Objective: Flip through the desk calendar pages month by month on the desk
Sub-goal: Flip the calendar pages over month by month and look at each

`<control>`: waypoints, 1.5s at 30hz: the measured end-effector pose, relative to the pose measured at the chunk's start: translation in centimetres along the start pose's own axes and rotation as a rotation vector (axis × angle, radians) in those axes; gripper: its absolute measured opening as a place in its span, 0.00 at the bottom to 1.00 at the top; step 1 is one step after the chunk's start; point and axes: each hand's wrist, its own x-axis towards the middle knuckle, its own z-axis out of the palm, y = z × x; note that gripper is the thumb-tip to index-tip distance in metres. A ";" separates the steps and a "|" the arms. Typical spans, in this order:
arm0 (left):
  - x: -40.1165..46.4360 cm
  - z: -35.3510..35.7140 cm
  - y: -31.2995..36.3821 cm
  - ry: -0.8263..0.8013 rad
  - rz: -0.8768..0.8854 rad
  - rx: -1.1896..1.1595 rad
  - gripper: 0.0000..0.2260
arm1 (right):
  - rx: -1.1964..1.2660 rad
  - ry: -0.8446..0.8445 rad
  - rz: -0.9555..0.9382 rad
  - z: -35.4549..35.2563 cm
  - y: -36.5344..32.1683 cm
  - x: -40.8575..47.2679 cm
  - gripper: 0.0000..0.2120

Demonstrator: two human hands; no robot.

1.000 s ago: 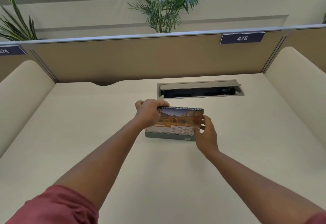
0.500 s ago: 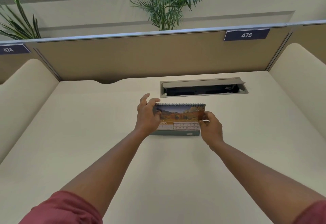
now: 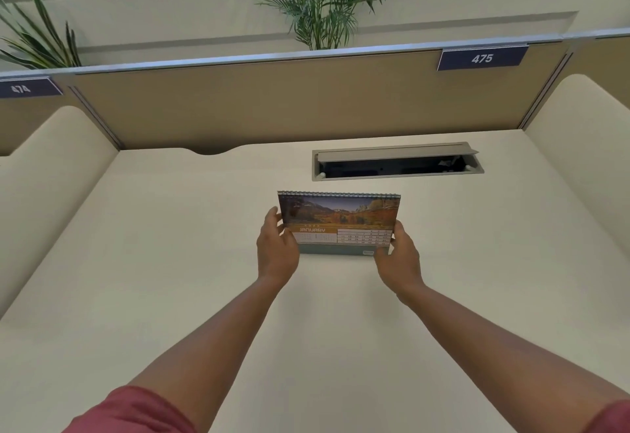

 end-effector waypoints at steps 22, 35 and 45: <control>-0.6 -0.2 -0.1 0.149 0.023 0.080 0.12 | -0.015 0.043 -0.026 1.2 0.2 -2.3 0.26; 0.2 -1.5 0.2 0.084 -0.074 -0.080 0.11 | 0.140 0.102 0.058 0.5 0.0 -2.0 0.23; 0.7 -1.9 0.1 0.064 -0.122 -0.174 0.09 | 0.259 0.246 0.112 -0.7 -0.1 -0.5 0.11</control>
